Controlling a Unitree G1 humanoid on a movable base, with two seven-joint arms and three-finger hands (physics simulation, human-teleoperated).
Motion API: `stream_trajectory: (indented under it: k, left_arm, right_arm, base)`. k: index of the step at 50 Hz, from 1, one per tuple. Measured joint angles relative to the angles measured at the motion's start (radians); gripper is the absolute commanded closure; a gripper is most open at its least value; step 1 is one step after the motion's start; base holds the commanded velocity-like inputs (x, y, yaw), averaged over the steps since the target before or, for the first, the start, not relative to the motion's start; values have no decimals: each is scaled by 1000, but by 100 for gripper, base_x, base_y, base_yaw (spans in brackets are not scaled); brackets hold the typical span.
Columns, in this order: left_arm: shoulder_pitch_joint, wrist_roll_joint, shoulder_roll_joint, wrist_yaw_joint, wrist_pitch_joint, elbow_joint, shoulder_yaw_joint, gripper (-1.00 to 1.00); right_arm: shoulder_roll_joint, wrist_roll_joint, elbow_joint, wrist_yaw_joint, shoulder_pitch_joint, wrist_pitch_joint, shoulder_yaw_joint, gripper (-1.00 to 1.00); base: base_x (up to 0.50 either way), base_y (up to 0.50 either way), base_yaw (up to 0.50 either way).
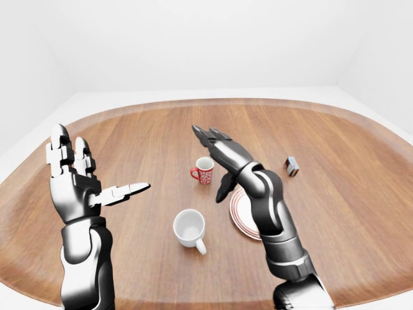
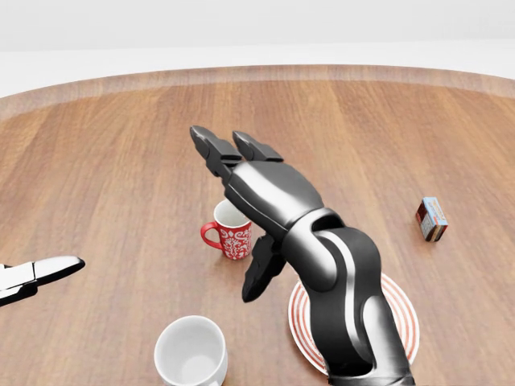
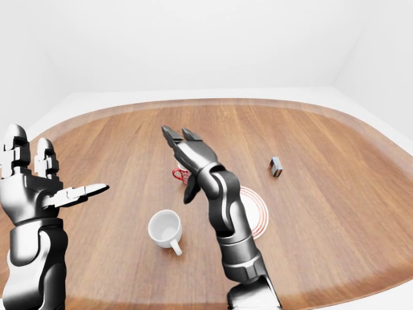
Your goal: Put the white mug on the plate.
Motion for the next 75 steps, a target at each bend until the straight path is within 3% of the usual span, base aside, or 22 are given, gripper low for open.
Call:
stream_trajectory:
  k: [6, 14, 27, 45, 75]
  left_arm:
    - [-1, 0, 0, 0, 0, 2, -1, -100]
    - [-1, -2, 0, 1, 0, 0, -2, -100]
    - [-1, -5, -1, 2, 0, 4, -3, -100]
    - [1, -5, -2, 3, 0, 2, -5, -100]
    - [-1, -8, -2, 4, 0, 7, -5, -100]
  right_arm:
    - [78, -139, 273, 95, -166, 0, 17, -100]
    - [154, -253, 636, 97, -330, 0, 33, -100]
    - [234, -330, 953, 97, -423, 0, 49, -100]
    - [256, -314, 1154, 97, -443, 0, 41, -100]
    - [280, -299, 1241, 87, -413, 0, 43, -100]
  base:
    - [0, 0, 0]
    - [0, 0, 0]
    - [0, 0, 0]
    - [0, 0, 0]
    - [0, 0, 0]
